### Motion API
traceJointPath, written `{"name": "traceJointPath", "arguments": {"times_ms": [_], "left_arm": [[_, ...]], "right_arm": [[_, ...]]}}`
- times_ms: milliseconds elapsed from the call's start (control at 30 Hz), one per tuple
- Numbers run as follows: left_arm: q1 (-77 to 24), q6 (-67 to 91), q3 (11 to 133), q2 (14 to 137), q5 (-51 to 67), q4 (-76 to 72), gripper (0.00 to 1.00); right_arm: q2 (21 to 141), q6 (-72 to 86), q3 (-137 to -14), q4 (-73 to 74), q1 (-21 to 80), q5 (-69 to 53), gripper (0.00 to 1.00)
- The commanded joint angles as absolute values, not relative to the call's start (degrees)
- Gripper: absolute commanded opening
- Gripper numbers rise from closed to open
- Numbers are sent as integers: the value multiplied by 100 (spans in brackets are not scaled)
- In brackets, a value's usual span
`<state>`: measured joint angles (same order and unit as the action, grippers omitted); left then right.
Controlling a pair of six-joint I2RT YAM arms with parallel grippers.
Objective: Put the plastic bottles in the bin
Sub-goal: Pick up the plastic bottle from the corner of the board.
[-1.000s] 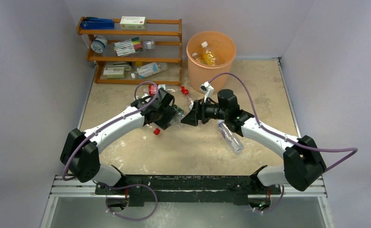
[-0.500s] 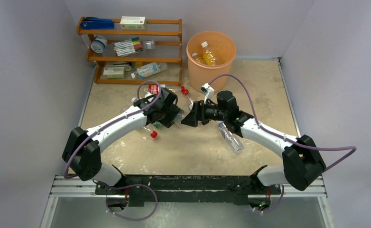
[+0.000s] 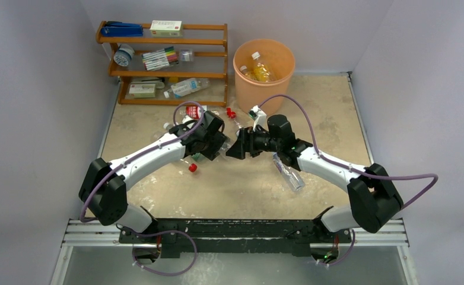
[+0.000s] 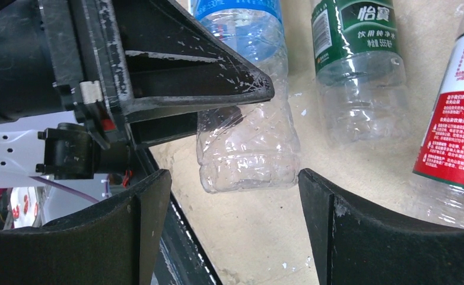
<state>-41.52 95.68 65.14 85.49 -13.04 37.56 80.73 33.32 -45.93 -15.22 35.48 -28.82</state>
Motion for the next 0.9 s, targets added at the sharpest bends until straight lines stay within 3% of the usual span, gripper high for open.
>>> {"name": "traceJointPath", "arguments": {"times_ms": [0,367,633,867], "left_arm": [[-4250,9777,6727,8405,-1171,3233,50],[-4303,9836,6568,8334,-1042,2910,50],[-4333,9726,6464,8322,-976,2829,54],[-4357,8807,6404,8147,-1048,2506,73]], "right_arm": [[8104,3276,-4637,-1424,3636,-2659,81],[8075,3505,-4448,-1889,3632,-2886,75],[7853,3498,-4424,-1805,3638,-2712,57],[7704,3430,-4466,-1495,3634,-2688,47]]}}
